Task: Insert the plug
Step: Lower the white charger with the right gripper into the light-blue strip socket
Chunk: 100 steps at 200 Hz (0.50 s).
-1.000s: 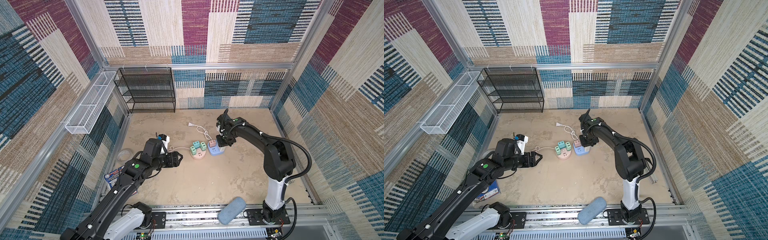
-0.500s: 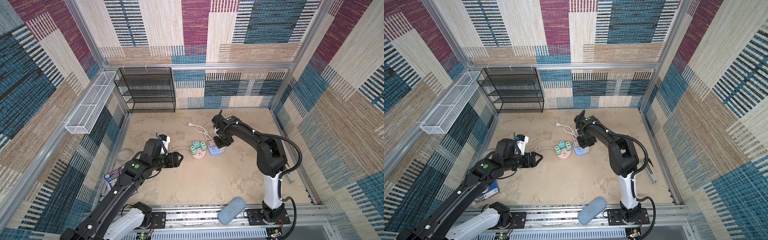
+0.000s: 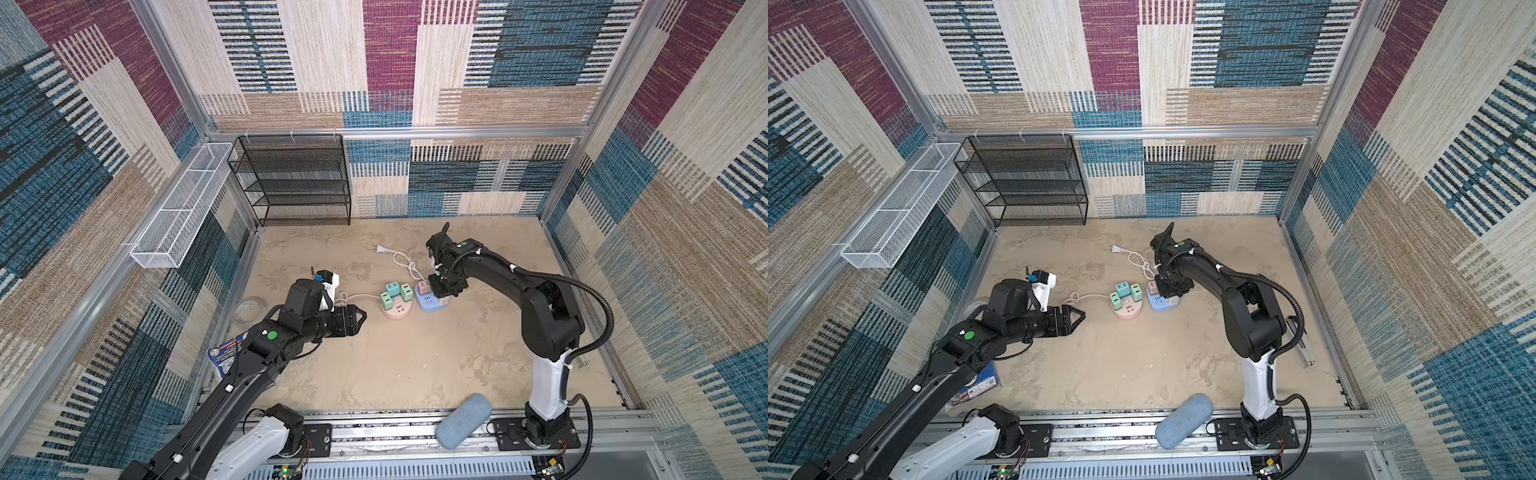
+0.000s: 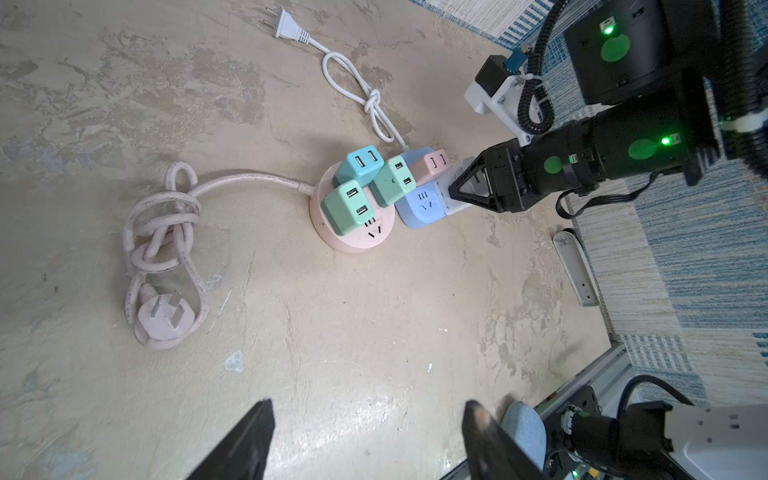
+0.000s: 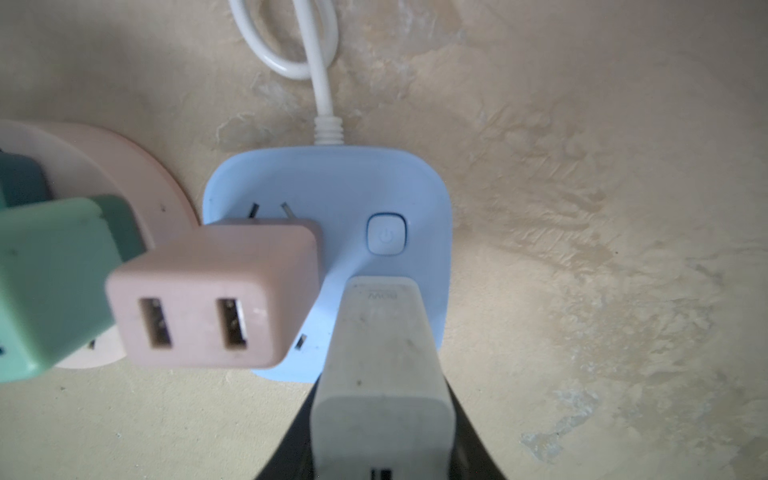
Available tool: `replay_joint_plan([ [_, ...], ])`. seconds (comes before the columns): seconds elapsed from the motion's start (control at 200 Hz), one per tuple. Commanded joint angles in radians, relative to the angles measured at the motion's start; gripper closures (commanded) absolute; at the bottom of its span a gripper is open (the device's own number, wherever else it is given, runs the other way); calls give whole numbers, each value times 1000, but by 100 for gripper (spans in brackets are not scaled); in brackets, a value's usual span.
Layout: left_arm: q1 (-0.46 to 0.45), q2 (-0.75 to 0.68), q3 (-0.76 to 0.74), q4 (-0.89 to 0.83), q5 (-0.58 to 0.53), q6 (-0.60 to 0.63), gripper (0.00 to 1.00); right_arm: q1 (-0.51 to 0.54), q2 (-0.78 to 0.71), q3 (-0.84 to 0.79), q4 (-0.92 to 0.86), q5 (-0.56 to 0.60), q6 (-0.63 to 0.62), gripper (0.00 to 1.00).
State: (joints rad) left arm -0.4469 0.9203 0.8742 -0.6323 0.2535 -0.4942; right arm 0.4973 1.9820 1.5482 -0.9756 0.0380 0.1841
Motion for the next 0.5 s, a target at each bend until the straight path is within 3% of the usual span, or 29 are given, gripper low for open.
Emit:
replay_joint_plan([
  [0.0,1,6,-1,34,29,-6,24,5,4,-67,-65,-53,79,100],
  [0.496,1,-3,-30,78,77,-22,23,75,-112,-75,-154,-5,211,100],
])
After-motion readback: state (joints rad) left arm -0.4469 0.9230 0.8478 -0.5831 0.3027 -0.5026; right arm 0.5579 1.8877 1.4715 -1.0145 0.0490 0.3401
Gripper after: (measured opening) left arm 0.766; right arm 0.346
